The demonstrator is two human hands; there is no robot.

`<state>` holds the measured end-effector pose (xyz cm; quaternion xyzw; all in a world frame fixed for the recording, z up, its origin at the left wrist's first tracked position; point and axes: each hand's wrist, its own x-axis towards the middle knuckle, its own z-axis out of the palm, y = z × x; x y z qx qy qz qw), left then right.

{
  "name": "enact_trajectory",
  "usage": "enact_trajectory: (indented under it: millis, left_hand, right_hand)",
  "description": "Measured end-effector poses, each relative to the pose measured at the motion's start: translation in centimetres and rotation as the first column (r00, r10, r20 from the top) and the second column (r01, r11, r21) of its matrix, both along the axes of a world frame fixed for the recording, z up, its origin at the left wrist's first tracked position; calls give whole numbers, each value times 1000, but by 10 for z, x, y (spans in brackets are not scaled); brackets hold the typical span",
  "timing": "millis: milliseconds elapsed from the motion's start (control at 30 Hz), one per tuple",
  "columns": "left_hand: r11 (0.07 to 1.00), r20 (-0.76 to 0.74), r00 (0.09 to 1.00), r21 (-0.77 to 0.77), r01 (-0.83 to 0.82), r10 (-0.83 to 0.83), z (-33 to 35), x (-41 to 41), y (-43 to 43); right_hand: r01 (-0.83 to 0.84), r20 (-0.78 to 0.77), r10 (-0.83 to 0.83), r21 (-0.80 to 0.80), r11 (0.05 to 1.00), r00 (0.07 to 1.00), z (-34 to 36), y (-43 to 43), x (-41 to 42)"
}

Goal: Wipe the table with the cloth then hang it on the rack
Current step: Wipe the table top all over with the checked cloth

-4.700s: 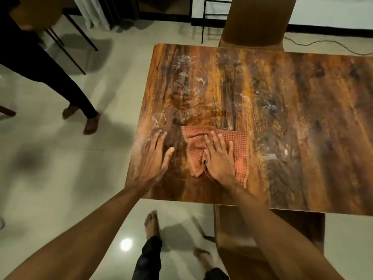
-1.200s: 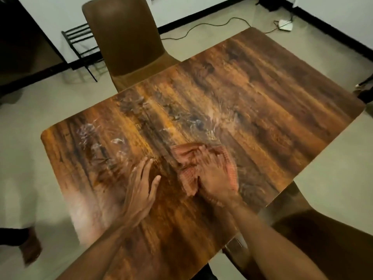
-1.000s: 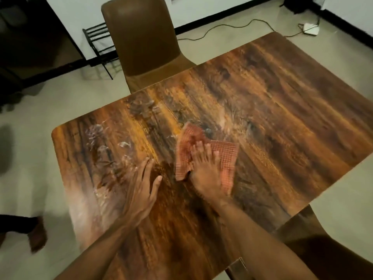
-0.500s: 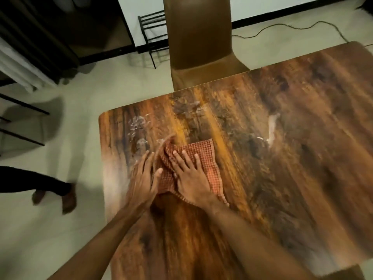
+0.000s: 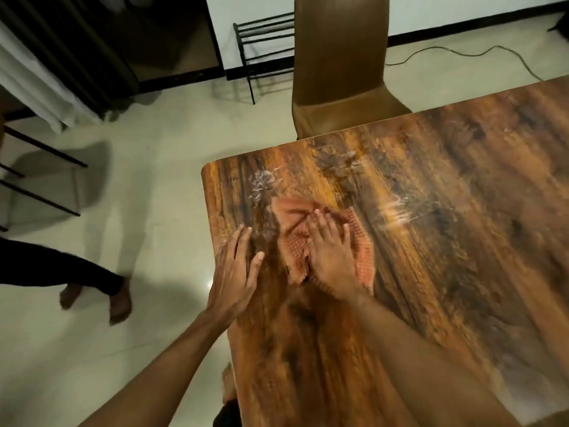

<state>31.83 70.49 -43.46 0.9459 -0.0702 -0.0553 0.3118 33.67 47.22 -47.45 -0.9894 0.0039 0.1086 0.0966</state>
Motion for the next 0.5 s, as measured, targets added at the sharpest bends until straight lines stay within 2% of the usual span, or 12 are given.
enact_trajectory:
  millis: [67,100,200,267,300,367,433,500]
  left_hand:
    - [999,11,999,-22,33,-33,-2,7,11]
    - [998,15,998,-37,56,-55,-4,12,20]
    - [991,5,995,-79,105,-105,-5,22,42]
    - [985,14,990,-101,140,-139,-7,27,55]
    - [982,10,988,-104,157,-157,-8,30,61]
    - [975,-17,981,-116,189,-192,-8,35,69]
    - [972,-14,980,-130,197,-201,-7,38,70]
    - [966,-15,979,-162,200,-205,-3,40,66]
  right_hand:
    - [223,-34,-223,0,975,974,7,2,12]
    - [232,-16,-232,-1,973,973,7,25,11]
    - [-25,-20,26,41,999,999,-1,112,-15]
    - [-118,-4,119,75,990,993,1,114,-15]
    - [-70,-9,71,70,995,997,3,98,-8]
    - [182,-62,-180,25,983,982,12,58,-2]
    - [432,-123,-428,3,902,895,22,35,-14]
    - [455,-104,-457,-43,889,883,23,63,-37]
